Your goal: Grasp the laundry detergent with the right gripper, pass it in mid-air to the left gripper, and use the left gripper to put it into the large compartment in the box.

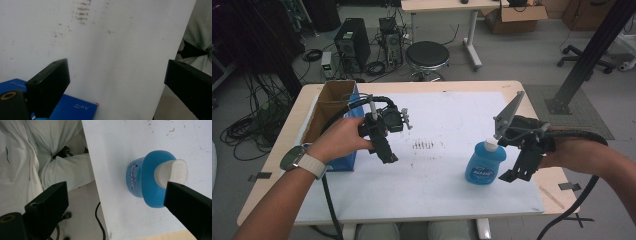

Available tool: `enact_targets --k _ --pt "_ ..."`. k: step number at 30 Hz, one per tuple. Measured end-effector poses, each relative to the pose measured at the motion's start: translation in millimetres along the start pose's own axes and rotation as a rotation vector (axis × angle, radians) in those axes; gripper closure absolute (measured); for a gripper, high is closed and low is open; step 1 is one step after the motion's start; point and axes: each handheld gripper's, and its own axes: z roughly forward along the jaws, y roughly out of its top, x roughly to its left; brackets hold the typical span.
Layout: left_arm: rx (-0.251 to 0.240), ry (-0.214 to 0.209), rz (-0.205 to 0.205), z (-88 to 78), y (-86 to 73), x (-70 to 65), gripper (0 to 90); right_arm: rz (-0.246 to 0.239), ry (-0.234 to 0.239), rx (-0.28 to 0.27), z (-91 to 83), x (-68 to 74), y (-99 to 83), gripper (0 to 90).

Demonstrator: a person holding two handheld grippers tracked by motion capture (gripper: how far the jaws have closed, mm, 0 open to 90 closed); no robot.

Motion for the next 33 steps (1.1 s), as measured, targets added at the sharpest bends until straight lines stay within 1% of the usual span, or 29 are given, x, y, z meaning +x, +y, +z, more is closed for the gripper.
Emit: enact_targets --k 13,19,21,25,33 --pt "-0.011 0.007 -0.015 -3.1 -2.9 -1.5 6.8 -0.010 -0.020 -0.020 -4.7 -4.5 -5.0 5.6" --pt "-0.012 0.005 -0.014 -3.0 -1.8 -0.9 6.8 -0.005 -0.026 -0.035 -6.5 -10.7 -12.7 5.6" --pt "-0.006 0.004 -0.007 -2.9 -1.3 -0.4 6.8 0.001 -0.026 -0.043 -7.4 -13.5 -15.8 5.6" --pt "-0.012 0.007 -0.015 -2.2 -1.1 -0.7 6.7 0.009 -0.031 -0.051 -8.3 -19.3 -21.6 5.6" --pt "-0.009 0.007 -0.016 -1.9 -1.0 -0.4 6.7 0.022 -0.038 -0.070 -8.7 -28.7 -32.4 5.9"
